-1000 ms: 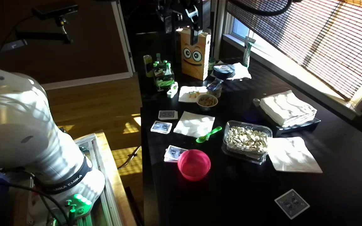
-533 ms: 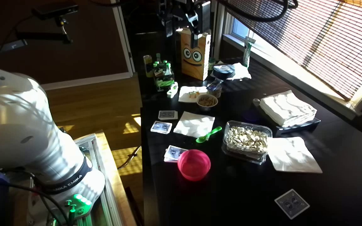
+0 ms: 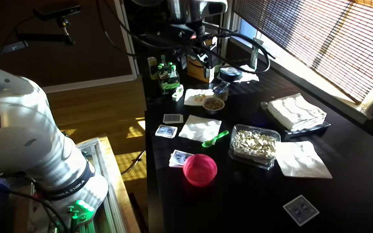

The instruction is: Use the green spoon to place some contents from the white and black bowl and put them on the white napkin.

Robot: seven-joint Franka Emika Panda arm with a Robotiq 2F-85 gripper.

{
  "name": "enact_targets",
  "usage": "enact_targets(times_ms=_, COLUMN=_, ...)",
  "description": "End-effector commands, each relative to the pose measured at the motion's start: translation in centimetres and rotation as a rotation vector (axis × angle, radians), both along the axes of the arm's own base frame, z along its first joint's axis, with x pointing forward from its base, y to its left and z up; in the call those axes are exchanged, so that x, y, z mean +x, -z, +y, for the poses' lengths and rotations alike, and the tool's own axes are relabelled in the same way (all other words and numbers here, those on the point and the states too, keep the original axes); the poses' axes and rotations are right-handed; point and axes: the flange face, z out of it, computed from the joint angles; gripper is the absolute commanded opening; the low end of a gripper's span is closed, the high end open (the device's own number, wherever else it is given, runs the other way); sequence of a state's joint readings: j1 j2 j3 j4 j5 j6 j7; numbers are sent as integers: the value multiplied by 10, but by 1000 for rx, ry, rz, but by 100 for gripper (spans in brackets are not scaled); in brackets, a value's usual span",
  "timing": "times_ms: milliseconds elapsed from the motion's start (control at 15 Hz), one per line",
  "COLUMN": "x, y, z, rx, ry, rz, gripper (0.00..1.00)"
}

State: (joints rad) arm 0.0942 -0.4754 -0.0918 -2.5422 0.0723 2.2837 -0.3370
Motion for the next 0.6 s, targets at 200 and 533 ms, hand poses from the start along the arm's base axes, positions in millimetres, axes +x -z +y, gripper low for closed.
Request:
enact_targets(times_ms=200, x=44, y=97, z=20, rx=-72, ry=-105, rz=-145, gripper=100)
enact_targets(times_ms=533, x=45, y=118, z=23, rx=-72, ry=-97, rz=-130, gripper=100)
